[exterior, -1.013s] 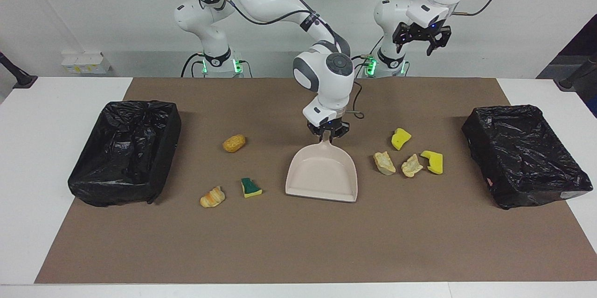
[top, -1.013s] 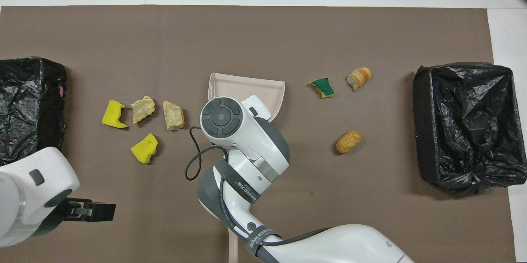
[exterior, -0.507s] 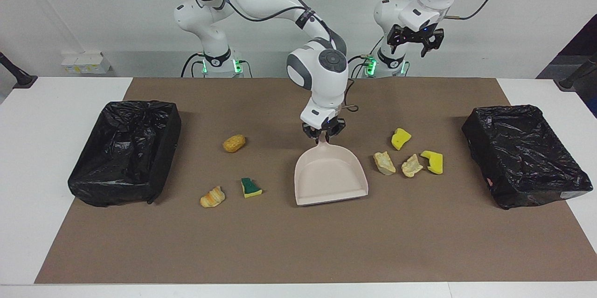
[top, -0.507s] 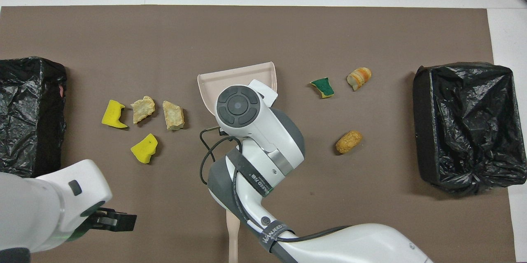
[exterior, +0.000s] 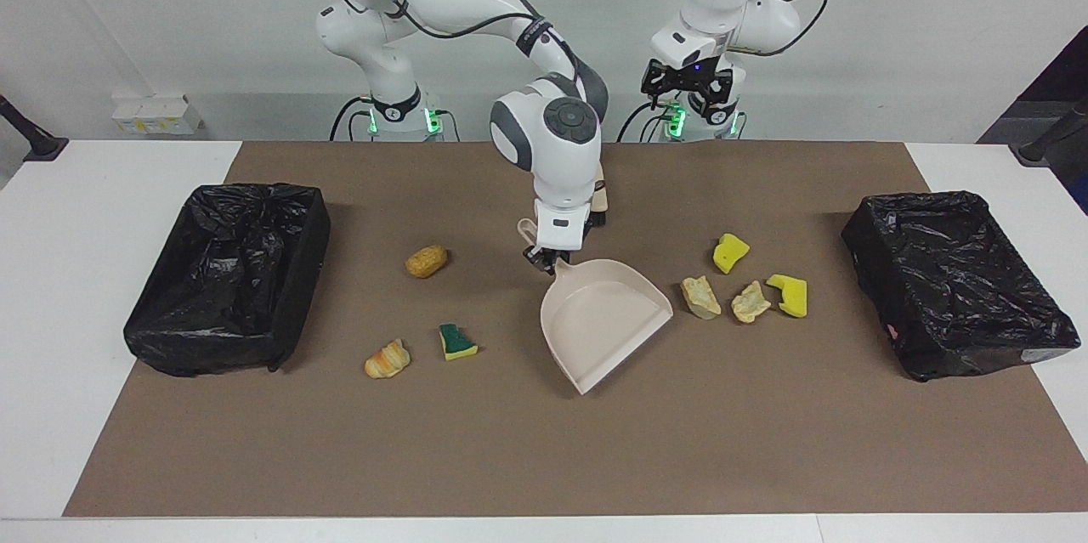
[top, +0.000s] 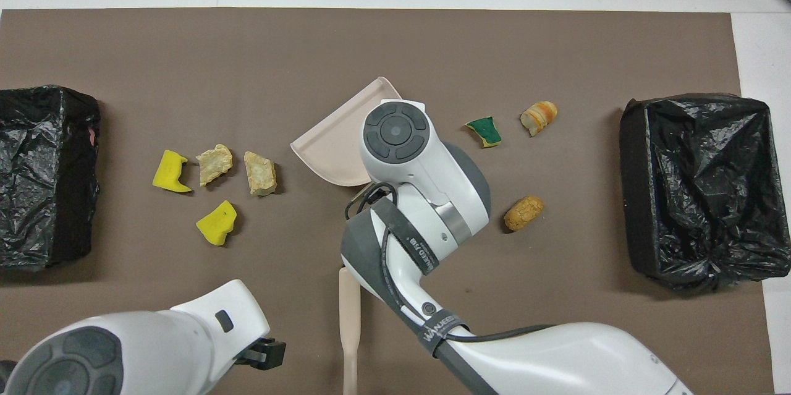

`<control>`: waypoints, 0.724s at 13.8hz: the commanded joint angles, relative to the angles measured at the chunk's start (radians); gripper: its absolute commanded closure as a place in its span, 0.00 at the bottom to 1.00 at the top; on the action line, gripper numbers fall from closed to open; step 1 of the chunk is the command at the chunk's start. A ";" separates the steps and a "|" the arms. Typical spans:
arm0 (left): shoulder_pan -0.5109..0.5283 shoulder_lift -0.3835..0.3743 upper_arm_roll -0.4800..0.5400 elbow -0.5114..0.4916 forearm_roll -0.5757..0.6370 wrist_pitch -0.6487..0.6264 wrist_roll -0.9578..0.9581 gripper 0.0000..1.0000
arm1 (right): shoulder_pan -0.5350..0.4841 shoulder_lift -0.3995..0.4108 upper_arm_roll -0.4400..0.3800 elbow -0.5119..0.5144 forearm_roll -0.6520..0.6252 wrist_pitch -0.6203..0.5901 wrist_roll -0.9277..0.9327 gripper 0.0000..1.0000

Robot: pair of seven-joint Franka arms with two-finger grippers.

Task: Sweep and dump trash in bin
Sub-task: 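Grasp the dustpan with the right gripper and drag it toward the crumbs, then set the dustpan down while the left gripper grasps the brush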

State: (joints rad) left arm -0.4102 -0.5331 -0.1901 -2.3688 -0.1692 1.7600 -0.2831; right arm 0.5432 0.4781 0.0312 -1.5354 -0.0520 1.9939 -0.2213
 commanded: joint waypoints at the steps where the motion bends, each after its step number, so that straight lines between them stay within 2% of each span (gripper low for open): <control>1: -0.108 -0.039 0.015 -0.101 -0.029 0.113 -0.071 0.00 | -0.022 -0.018 0.009 -0.017 -0.064 -0.012 -0.198 1.00; 4: -0.295 -0.004 0.014 -0.210 -0.029 0.280 -0.244 0.00 | -0.048 -0.013 0.010 -0.014 -0.114 -0.007 -0.438 1.00; 6: -0.376 0.083 0.008 -0.217 -0.029 0.314 -0.327 0.00 | -0.051 -0.013 0.010 -0.018 -0.132 -0.010 -0.518 1.00; 10: -0.456 0.212 0.008 -0.219 -0.029 0.449 -0.429 0.00 | -0.051 -0.016 0.009 -0.023 -0.138 -0.014 -0.639 1.00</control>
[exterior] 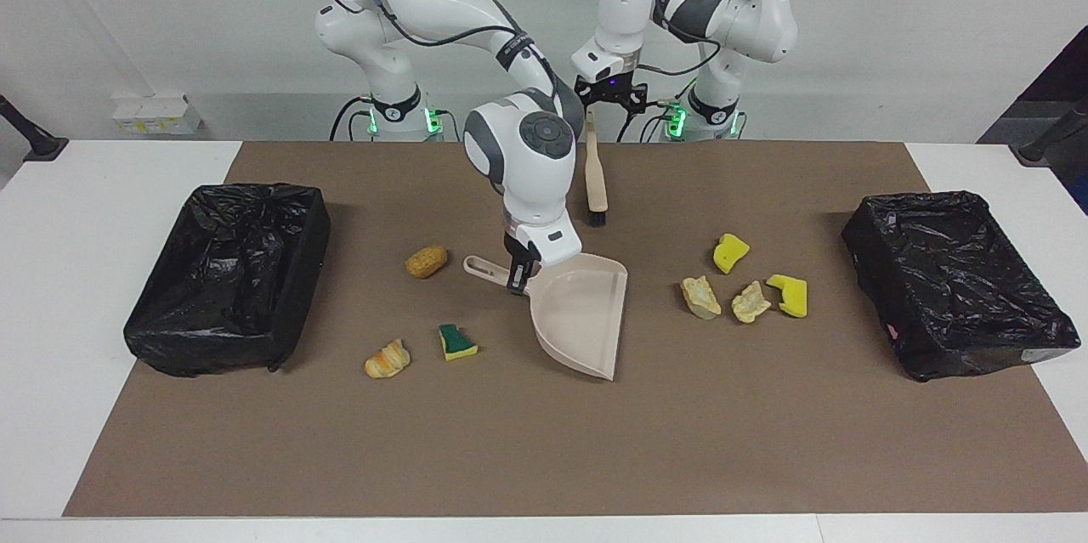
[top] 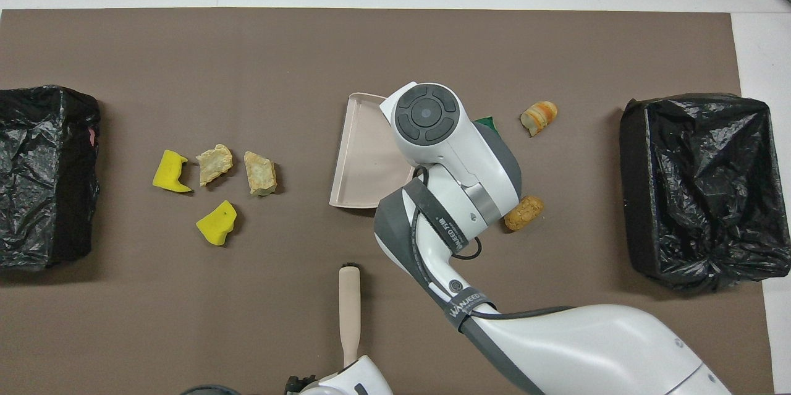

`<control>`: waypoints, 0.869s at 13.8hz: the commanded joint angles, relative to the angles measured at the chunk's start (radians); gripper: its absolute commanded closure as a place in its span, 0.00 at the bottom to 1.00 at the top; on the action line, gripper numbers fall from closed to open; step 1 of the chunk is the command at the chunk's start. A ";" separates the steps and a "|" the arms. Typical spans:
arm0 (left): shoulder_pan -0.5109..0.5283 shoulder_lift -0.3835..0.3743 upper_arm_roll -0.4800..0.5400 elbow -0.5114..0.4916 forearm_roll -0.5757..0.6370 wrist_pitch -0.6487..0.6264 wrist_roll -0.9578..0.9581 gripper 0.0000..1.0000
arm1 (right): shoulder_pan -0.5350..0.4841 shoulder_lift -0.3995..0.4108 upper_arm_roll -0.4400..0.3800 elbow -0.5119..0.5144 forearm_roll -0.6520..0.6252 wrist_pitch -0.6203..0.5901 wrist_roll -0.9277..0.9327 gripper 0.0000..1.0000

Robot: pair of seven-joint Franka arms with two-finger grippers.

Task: Sweep and dump trash in bin
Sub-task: 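Set the dustpan down while the left gripper grasps the brush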

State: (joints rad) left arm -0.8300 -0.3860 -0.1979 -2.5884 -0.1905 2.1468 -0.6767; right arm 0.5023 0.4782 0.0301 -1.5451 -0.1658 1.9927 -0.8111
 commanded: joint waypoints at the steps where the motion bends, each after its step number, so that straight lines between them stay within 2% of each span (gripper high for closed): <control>1: -0.038 0.099 0.015 0.002 -0.007 0.094 -0.035 0.00 | -0.010 -0.017 0.010 -0.013 -0.027 -0.015 -0.063 1.00; 6: -0.057 0.133 0.014 -0.006 -0.007 0.110 -0.035 0.00 | -0.001 -0.024 0.011 -0.015 -0.058 -0.066 -0.108 1.00; 7: -0.058 0.131 0.014 -0.006 -0.007 0.105 -0.037 0.16 | -0.001 -0.024 0.011 -0.015 -0.063 -0.058 -0.118 1.00; 8: -0.057 0.133 0.014 -0.004 -0.007 0.094 -0.038 0.44 | -0.001 -0.023 0.011 -0.015 -0.061 -0.052 -0.138 1.00; 10: -0.055 0.131 0.015 0.001 -0.006 0.052 -0.041 0.90 | -0.001 -0.023 0.011 -0.015 -0.063 -0.054 -0.149 1.00; 11: -0.049 0.128 0.015 0.005 -0.006 0.032 -0.041 1.00 | 0.004 -0.020 0.011 -0.013 -0.066 -0.052 -0.163 1.00; 12: -0.044 0.128 0.017 0.010 -0.001 0.027 -0.037 1.00 | 0.012 -0.014 0.011 -0.012 -0.076 -0.048 -0.166 1.00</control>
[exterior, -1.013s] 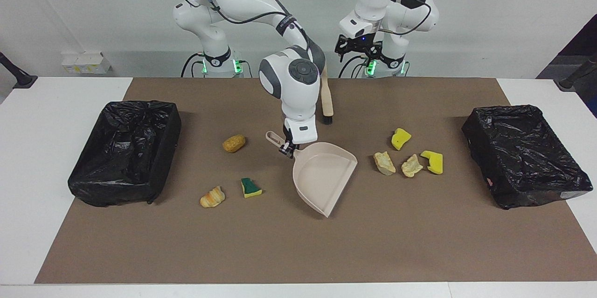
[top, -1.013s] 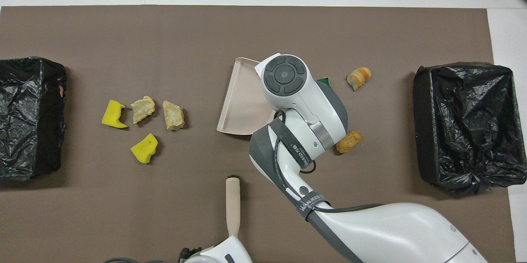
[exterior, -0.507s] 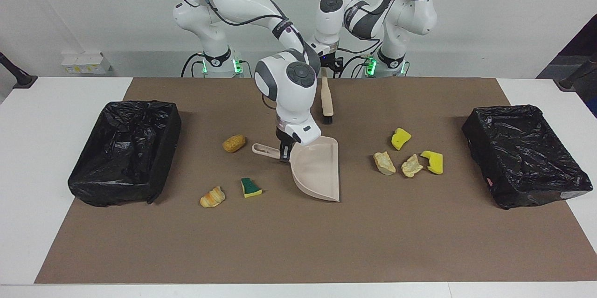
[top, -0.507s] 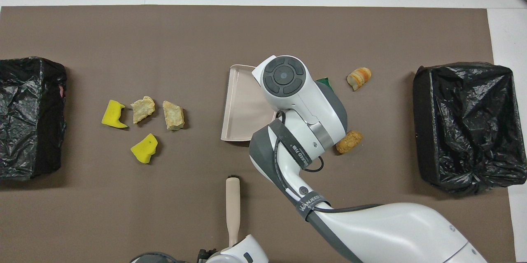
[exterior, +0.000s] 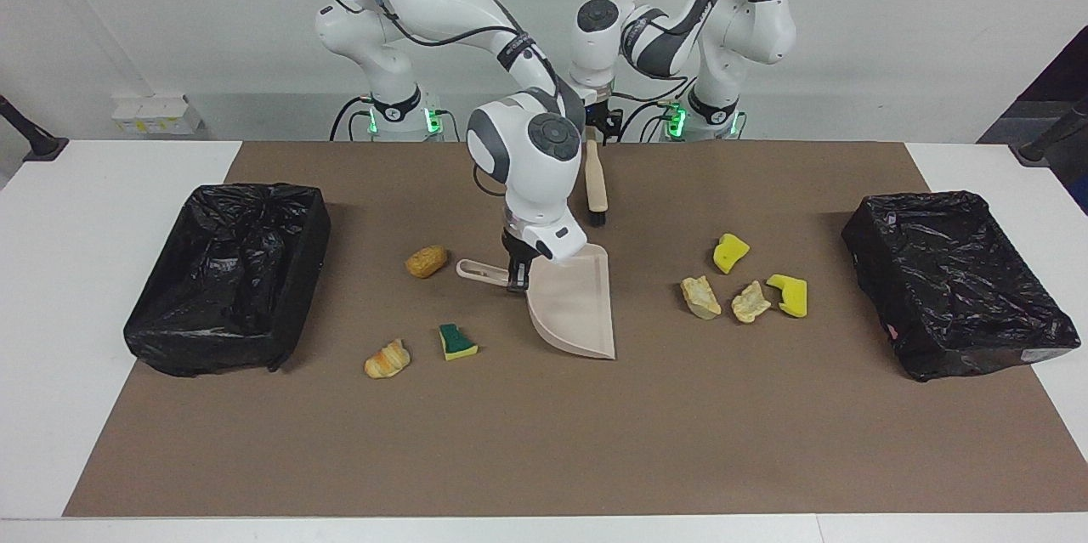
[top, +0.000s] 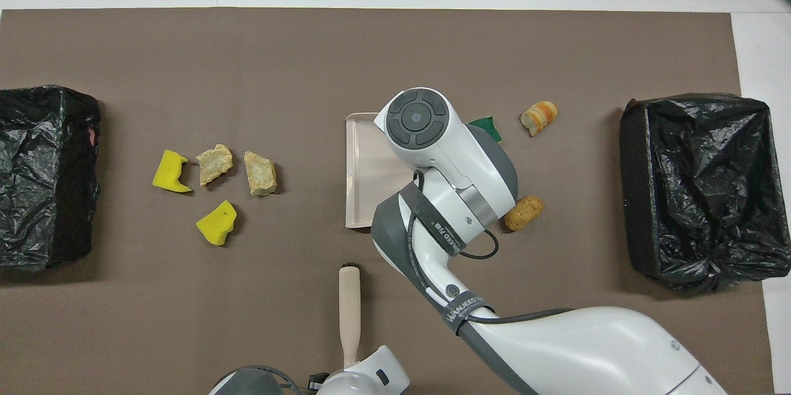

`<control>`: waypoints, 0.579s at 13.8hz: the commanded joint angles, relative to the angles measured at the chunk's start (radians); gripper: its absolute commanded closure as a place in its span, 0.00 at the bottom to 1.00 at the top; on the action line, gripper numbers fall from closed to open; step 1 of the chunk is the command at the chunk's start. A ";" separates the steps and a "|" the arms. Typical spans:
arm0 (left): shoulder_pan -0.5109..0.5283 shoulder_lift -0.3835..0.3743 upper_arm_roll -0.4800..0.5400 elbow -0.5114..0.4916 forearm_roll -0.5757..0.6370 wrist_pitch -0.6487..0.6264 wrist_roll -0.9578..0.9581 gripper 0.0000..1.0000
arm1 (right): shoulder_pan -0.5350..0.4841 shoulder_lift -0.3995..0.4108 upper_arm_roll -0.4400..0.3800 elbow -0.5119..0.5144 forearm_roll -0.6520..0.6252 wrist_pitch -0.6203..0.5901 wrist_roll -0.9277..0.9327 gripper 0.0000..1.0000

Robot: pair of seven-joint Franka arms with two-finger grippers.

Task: Sweep and dump trash in bin
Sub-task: 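Set the dustpan down while the left gripper grasps the brush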

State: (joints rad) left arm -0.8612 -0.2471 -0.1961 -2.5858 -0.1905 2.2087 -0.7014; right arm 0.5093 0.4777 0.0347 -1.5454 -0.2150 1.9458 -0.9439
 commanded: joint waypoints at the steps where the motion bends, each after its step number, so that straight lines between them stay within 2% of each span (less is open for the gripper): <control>1: -0.012 -0.012 0.017 0.009 0.005 -0.041 -0.009 1.00 | 0.005 -0.011 0.007 -0.010 -0.038 -0.001 -0.033 1.00; 5: 0.039 -0.024 0.020 0.070 0.023 -0.162 -0.004 1.00 | 0.008 -0.011 0.007 0.011 -0.041 -0.016 -0.036 1.00; 8: 0.131 -0.105 0.024 0.130 0.055 -0.355 0.057 1.00 | 0.008 -0.010 0.011 0.016 -0.044 -0.013 -0.036 1.00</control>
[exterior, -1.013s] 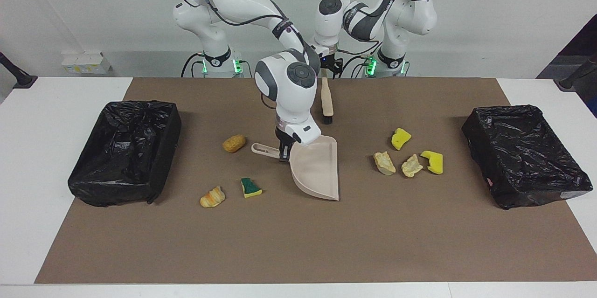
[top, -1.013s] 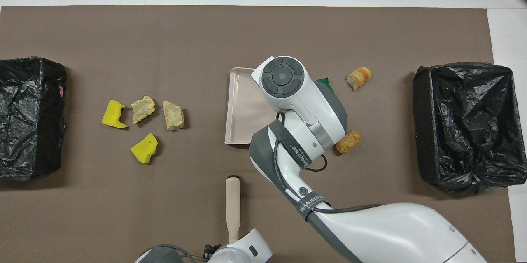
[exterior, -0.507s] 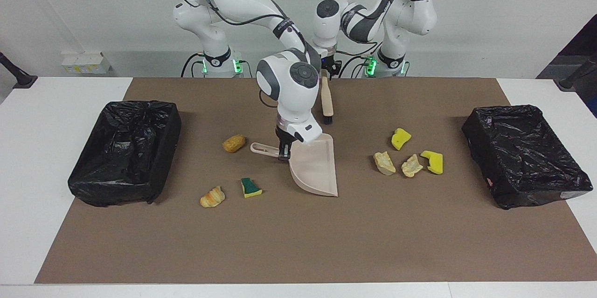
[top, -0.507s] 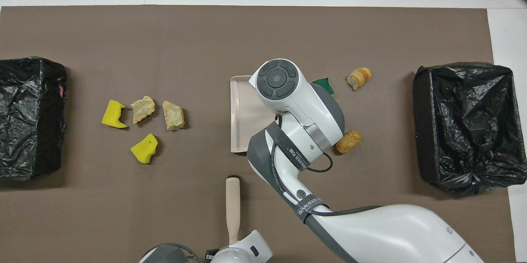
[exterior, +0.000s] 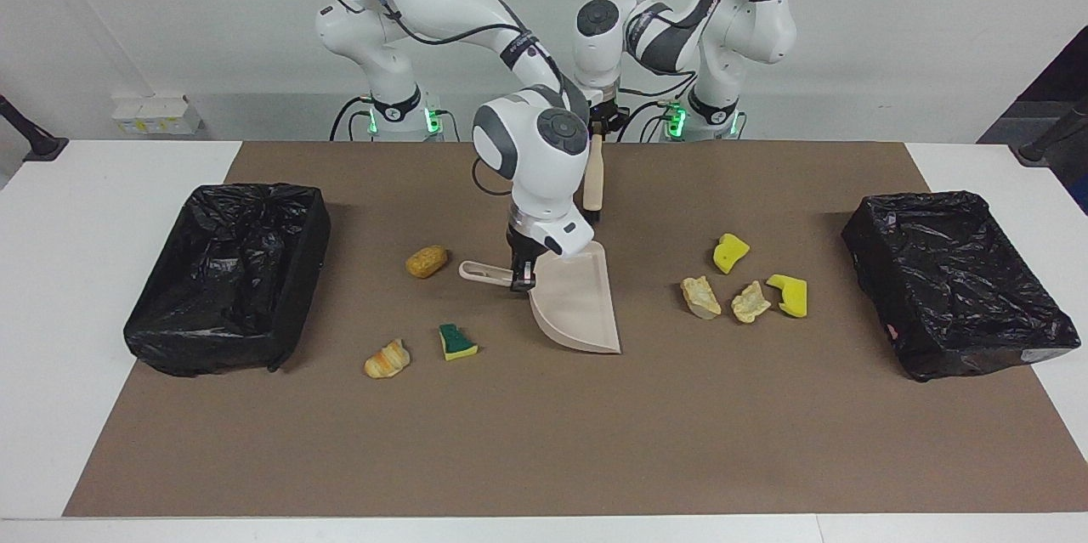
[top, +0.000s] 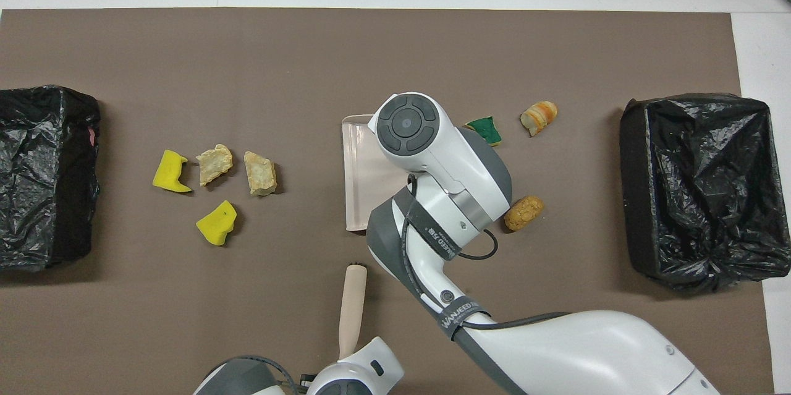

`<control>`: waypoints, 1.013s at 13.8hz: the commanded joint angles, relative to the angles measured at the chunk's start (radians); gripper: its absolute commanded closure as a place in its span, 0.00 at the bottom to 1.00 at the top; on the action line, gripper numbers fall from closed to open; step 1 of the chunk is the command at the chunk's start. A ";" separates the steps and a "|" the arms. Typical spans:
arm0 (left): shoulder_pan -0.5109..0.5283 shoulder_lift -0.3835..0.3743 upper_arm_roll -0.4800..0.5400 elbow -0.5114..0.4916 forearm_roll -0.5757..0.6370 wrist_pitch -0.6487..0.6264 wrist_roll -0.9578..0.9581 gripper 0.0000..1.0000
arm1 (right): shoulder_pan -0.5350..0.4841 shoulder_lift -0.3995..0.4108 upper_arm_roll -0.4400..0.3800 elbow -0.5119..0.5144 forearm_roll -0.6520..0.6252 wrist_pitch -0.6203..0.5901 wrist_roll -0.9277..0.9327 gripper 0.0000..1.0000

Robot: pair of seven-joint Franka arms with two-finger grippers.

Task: Sweep and dump trash in bin
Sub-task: 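Set the dustpan down while the left gripper grasps the brush, then sweep the yellow sponges and crusts toward the dustpan with the left gripper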

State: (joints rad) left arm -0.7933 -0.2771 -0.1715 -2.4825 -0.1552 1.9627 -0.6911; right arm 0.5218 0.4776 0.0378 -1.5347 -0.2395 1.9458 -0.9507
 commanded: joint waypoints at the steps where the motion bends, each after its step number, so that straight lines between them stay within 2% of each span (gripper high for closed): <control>1: 0.118 -0.120 0.006 0.036 0.020 -0.161 0.112 1.00 | -0.006 -0.008 0.010 0.005 -0.018 -0.015 -0.030 1.00; 3: 0.262 -0.203 0.041 0.077 0.020 -0.296 0.290 1.00 | -0.008 -0.008 0.010 0.005 -0.007 -0.013 -0.028 1.00; 4: 0.326 -0.203 0.047 0.099 0.020 -0.347 0.342 1.00 | -0.008 -0.008 0.010 0.005 -0.006 -0.013 -0.028 1.00; 8: 0.677 -0.160 0.046 0.143 0.031 -0.322 0.578 1.00 | -0.008 -0.002 0.011 0.005 0.005 0.004 -0.011 1.00; 11: 0.891 -0.078 0.046 0.209 0.074 -0.237 0.752 1.00 | -0.009 -0.001 0.011 0.005 0.019 0.012 0.009 1.00; 13: 0.939 0.027 0.046 0.267 0.176 -0.217 0.789 1.00 | -0.011 0.001 0.011 0.005 0.020 0.013 0.009 1.00; 14: 0.947 0.077 0.047 0.292 0.187 -0.181 0.789 1.00 | -0.009 0.001 0.011 0.005 0.020 0.013 0.009 1.00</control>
State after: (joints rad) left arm 0.1374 -0.3212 -0.1069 -2.2751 -0.0141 1.7493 0.0924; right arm 0.5212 0.4780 0.0405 -1.5335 -0.2351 1.9486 -0.9493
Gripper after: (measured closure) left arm 0.731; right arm 0.678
